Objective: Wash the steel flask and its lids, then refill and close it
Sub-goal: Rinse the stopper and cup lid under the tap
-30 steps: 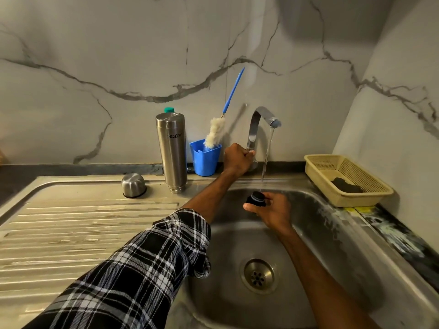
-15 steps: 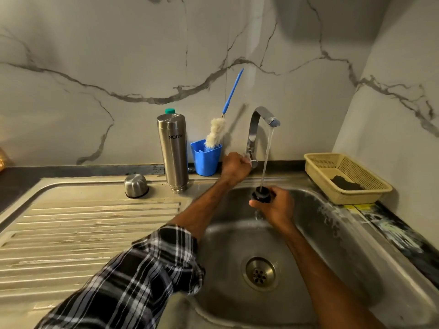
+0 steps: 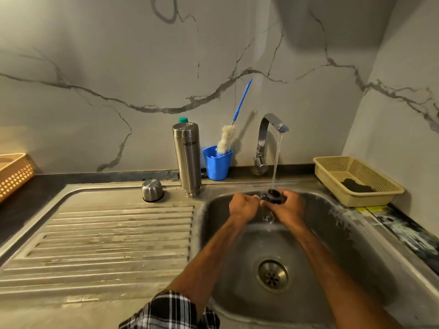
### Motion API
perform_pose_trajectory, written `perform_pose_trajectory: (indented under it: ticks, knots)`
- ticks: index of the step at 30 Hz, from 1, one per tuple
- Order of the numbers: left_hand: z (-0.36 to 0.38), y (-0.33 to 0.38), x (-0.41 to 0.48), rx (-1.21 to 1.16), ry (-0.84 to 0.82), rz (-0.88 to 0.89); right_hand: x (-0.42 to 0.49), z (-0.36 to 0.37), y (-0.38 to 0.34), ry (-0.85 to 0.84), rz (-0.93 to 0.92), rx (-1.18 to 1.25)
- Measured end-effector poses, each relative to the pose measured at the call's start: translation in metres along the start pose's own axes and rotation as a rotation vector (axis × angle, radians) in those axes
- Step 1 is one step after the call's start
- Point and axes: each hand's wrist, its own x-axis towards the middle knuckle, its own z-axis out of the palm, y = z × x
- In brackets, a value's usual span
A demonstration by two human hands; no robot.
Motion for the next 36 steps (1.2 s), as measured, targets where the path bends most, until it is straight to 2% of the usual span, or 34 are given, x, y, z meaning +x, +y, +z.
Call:
perform_pose_trajectory:
  ticks: [7, 10, 13, 22, 26, 29, 32, 36]
  knots:
    - [0.01, -0.024, -0.012, -0.139, 0.05, -0.018, -0.003, -0.002, 0.003, 0.02, -0.008, 0.022]
    - [0.008, -0.029, -0.009, -0.135, 0.056, 0.002, -0.002, -0.001, 0.005, 0.001, 0.029, 0.046]
    - [0.008, -0.032, -0.007, -0.146, 0.029, 0.009, 0.002, -0.002, 0.012, 0.076, 0.05, 0.101]
    - [0.017, -0.034, -0.01, -0.067, -0.056, 0.066, 0.003, 0.0, 0.014, 0.037, 0.075, 0.102]
    - [0.016, -0.034, -0.013, -0.081, -0.051, 0.069, 0.007, 0.0, 0.02, 0.039, 0.103, 0.182]
    - [0.015, -0.032, -0.014, -0.078, -0.085, 0.125, 0.008, 0.0, 0.021, -0.008, 0.118, 0.184]
    - [0.014, -0.031, -0.014, -0.029, -0.146, 0.275, 0.006, 0.001, 0.018, 0.003, 0.084, 0.233]
    - [0.014, -0.033, -0.01, -0.003, -0.075, 0.397, -0.003, -0.005, 0.01, -0.13, 0.131, 0.351]
